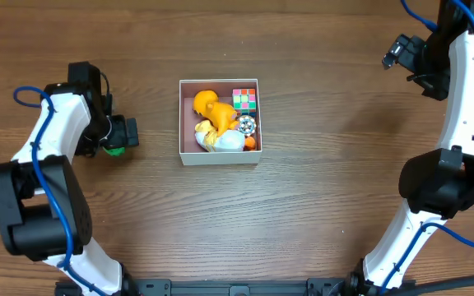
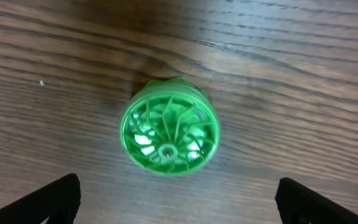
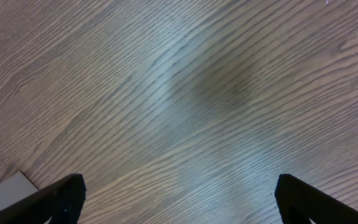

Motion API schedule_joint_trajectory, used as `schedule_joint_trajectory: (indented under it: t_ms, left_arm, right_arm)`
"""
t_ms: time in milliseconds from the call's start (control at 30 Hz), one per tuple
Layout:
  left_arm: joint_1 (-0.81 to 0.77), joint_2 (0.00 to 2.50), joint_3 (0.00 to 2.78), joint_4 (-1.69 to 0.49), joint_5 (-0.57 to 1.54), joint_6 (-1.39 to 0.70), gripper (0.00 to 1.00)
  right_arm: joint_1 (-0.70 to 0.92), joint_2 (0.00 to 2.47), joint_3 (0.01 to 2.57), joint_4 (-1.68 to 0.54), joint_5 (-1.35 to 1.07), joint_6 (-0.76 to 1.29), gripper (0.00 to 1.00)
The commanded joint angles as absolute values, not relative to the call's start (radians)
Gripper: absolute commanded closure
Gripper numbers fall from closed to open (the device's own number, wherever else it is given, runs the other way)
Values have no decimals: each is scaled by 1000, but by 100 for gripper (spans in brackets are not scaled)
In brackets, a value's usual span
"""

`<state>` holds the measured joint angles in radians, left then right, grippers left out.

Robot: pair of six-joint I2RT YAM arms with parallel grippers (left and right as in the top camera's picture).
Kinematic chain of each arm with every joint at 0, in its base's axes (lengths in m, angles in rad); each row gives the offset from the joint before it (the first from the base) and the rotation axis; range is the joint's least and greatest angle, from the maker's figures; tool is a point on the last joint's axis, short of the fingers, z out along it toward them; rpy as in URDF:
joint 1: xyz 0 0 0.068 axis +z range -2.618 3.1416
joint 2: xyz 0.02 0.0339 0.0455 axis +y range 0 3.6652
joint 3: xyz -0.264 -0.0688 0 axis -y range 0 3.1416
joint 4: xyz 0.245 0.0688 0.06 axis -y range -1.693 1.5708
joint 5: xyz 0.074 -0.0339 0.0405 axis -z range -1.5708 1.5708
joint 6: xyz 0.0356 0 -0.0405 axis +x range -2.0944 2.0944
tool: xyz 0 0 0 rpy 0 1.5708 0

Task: Pack container
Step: 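Lower the left gripper over the green cap and close on it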

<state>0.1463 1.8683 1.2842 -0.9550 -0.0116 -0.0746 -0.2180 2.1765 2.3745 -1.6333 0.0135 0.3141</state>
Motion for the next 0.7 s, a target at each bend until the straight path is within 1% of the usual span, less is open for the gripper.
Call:
schedule_joint_trajectory:
  t_ms: [0, 667]
  left_arm:
    - [150, 1910, 1279, -940, -73, -86, 0]
    - [150, 1979, 1280, -798, -82, -86, 0]
  right_arm:
    - [-218, 2170, 2374, -1628, 13, 322, 0]
    - [-218, 2170, 2374, -1628, 13, 322, 0]
